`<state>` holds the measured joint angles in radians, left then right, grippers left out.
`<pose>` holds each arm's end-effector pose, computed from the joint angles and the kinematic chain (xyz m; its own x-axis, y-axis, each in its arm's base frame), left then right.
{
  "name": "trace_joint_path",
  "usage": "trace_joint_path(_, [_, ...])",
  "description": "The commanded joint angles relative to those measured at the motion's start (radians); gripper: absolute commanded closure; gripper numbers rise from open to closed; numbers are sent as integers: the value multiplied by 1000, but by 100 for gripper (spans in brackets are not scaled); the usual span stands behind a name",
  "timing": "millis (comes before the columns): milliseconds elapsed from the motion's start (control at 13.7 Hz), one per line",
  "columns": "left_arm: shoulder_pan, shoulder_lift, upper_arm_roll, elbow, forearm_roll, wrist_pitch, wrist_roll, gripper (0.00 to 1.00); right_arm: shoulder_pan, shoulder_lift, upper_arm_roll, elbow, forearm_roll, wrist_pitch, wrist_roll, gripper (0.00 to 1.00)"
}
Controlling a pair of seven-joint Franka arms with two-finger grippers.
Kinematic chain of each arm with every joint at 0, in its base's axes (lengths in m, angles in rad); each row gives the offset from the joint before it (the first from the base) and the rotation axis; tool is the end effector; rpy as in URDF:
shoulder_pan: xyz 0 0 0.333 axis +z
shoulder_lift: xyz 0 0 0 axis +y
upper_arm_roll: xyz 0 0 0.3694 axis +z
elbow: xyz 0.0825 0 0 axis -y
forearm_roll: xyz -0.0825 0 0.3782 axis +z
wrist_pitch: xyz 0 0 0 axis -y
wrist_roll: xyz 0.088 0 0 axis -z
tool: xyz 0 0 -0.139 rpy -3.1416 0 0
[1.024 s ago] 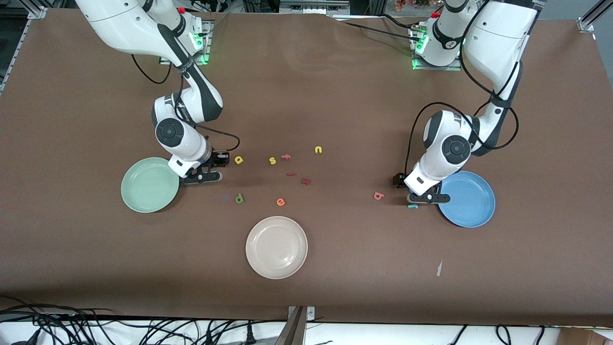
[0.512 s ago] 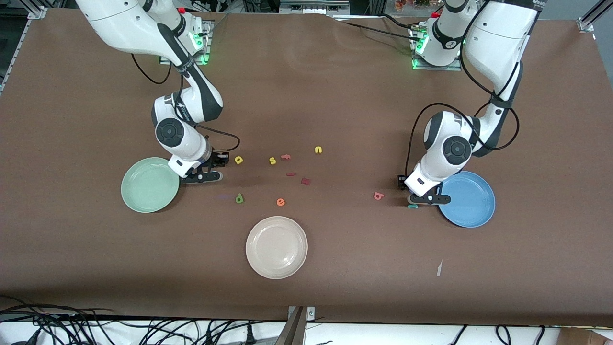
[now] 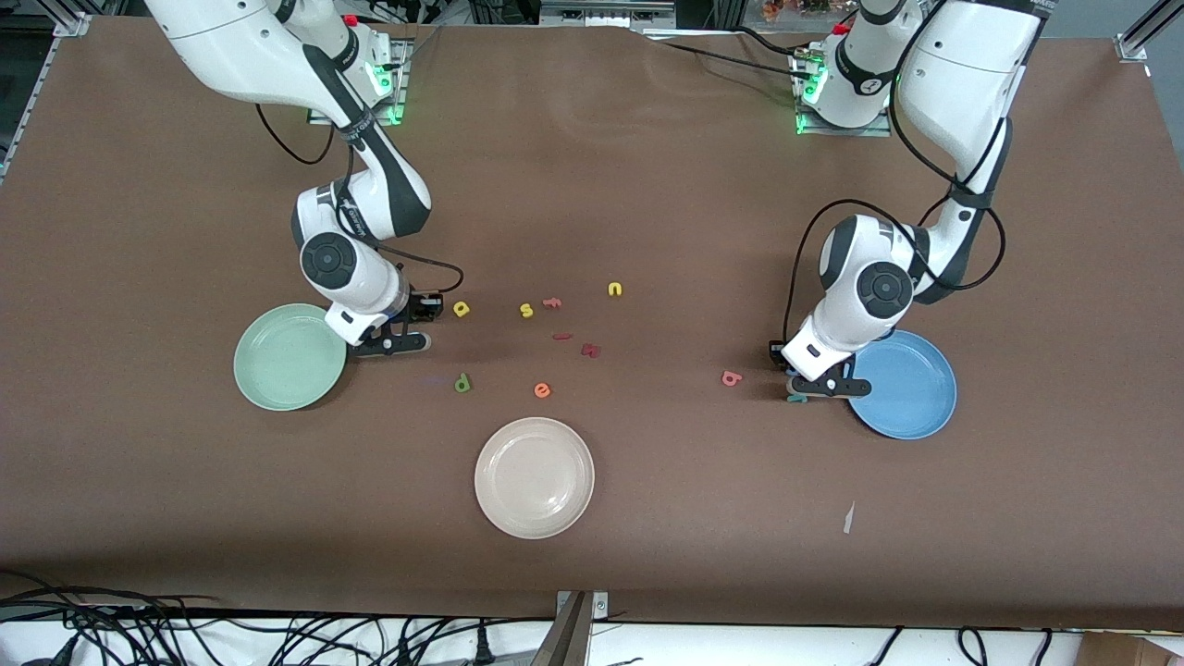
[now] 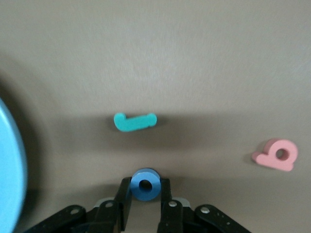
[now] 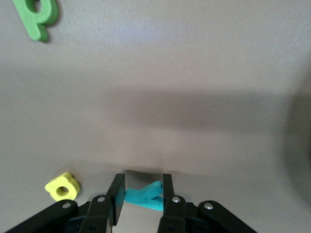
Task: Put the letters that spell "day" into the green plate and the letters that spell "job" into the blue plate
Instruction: 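Drop the cyan y on the green plate while the left gripper drops the o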
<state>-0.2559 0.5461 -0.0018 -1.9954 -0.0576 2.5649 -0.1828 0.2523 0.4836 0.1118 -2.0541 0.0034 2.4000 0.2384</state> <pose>0.6143 -0.1620 0.2034 0.9995 -0.0264 0.0161 -0.0270 -0.9990 0.0370 0.5572 0.2112 0.2092 0.9831 0.1139 -0.1436 0.1121 -0.9935 -0.0205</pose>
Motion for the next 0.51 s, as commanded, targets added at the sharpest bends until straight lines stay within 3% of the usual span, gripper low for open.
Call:
trace_joint_path(0, [30,-112,2,-3,-13,-98,29,98,-18,10,-3,121,-5,-149,10,76])
trace_joint_path(219, [105,-167,0,-11,-13,-149,159,98,-65,12,-15,219,-6,-251,12,76])
trace_joint_path(439, [193,-161,2,-13,-13,-149,331,95,-149,29,-15,248,-22,-252,1,76])
